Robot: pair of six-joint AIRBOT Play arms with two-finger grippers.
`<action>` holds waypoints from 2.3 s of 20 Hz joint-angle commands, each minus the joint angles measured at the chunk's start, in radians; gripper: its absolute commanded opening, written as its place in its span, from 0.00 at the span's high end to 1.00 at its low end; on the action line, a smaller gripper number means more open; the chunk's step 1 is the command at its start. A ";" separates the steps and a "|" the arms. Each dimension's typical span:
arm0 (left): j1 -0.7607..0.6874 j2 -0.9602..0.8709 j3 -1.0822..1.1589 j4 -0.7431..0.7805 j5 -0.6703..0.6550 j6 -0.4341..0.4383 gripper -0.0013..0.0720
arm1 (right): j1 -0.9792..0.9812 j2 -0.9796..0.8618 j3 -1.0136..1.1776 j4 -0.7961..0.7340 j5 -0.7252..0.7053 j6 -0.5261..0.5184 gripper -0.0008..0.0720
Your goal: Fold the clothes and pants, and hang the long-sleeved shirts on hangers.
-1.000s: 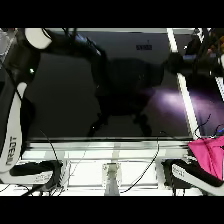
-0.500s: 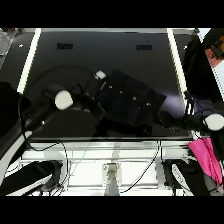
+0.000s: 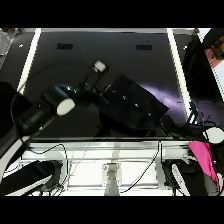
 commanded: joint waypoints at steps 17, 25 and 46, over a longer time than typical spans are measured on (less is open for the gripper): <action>0.111 -0.733 0.206 0.011 1.465 -0.013 0.59 | 0.000 -0.454 -0.003 0.015 -1.338 0.233 0.41; 0.176 -0.620 0.206 -0.082 1.182 -0.014 0.49 | -0.172 -0.461 0.084 -0.073 -0.752 0.018 0.14; 0.269 0.009 0.206 -0.258 0.259 0.127 0.33 | -0.307 -1.167 0.784 -0.059 0.235 -0.497 0.06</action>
